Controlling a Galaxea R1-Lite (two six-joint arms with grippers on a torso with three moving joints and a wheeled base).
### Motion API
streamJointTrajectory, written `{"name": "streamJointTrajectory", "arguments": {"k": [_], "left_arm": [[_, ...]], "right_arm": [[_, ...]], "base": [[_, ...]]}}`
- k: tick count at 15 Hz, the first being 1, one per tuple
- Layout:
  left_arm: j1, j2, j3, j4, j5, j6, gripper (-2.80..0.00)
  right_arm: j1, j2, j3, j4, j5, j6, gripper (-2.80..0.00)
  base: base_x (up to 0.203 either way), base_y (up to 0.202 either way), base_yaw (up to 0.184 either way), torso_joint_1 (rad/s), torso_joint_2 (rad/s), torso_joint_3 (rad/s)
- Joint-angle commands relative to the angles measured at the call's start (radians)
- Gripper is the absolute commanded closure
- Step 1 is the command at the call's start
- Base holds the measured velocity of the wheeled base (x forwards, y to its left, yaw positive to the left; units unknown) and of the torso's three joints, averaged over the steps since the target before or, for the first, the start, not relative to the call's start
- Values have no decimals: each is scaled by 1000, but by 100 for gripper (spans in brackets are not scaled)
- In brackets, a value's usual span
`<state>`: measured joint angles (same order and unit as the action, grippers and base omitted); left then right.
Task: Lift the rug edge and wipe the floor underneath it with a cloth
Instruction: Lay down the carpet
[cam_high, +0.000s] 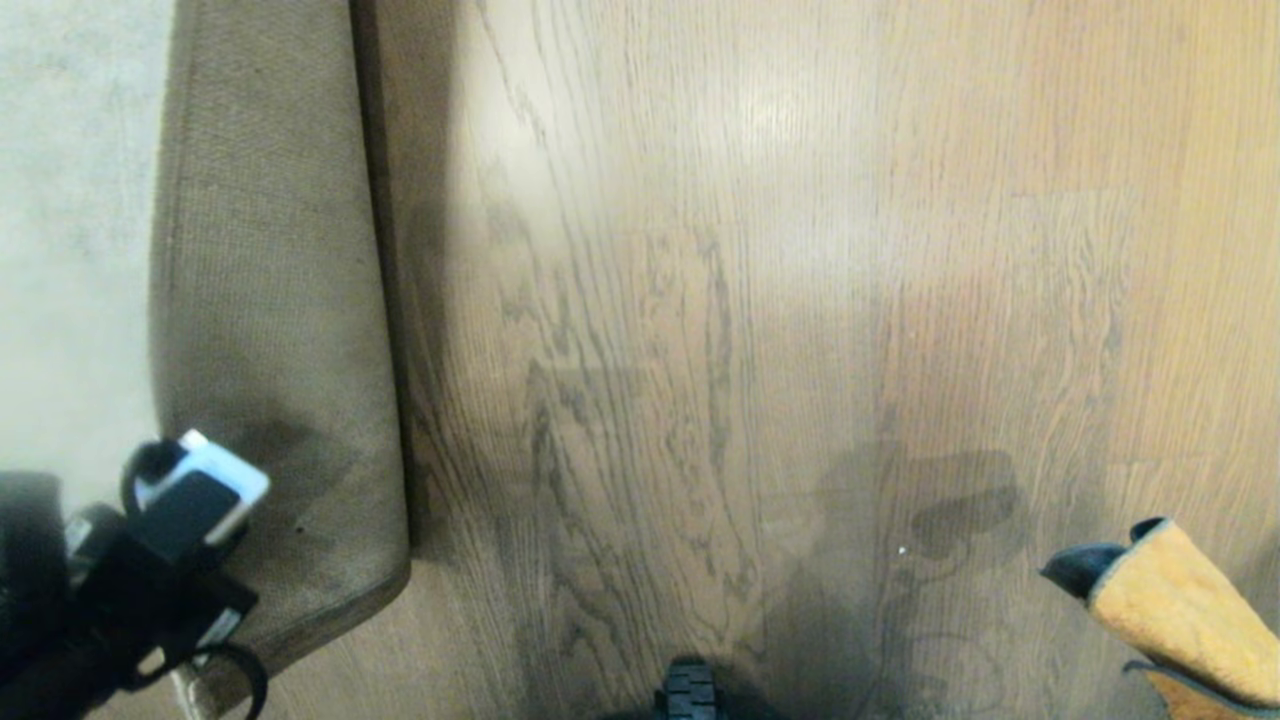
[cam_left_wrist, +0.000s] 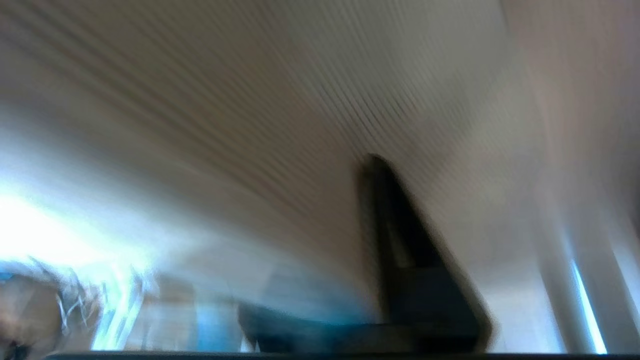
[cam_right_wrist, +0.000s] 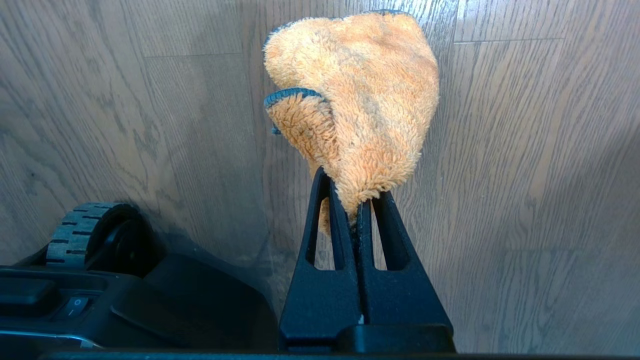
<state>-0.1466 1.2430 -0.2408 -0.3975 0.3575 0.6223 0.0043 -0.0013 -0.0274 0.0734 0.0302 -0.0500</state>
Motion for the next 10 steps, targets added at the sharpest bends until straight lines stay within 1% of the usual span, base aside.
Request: {"name": "streamJointTrajectory", "arguments": {"k": [1,2,5,8,10], "left_arm": [[-2,-3,-15,-50,0,5,-280],[-8,-5,-15,-51,-2,3,-280],[-29,-15,-15,-52,-6,-33,-280],[-47,-19,-15,-52,-6,-71,-280],[-71,-19,-21,-53,-6,-107,-280]], "right_arm": [[0,1,0,0,0,-1,0],[0,1,0,0,0,-1,0],[0,1,0,0,0,-1,0],[0,1,0,0,0,-1,0],[0,1,0,0,0,-1,0]], "base": [[0,0,0,0,0,0],[0,0,0,0,0,0],[0,0,0,0,0,0],[0,0,0,0,0,0],[0,0,0,0,0,0]]}}
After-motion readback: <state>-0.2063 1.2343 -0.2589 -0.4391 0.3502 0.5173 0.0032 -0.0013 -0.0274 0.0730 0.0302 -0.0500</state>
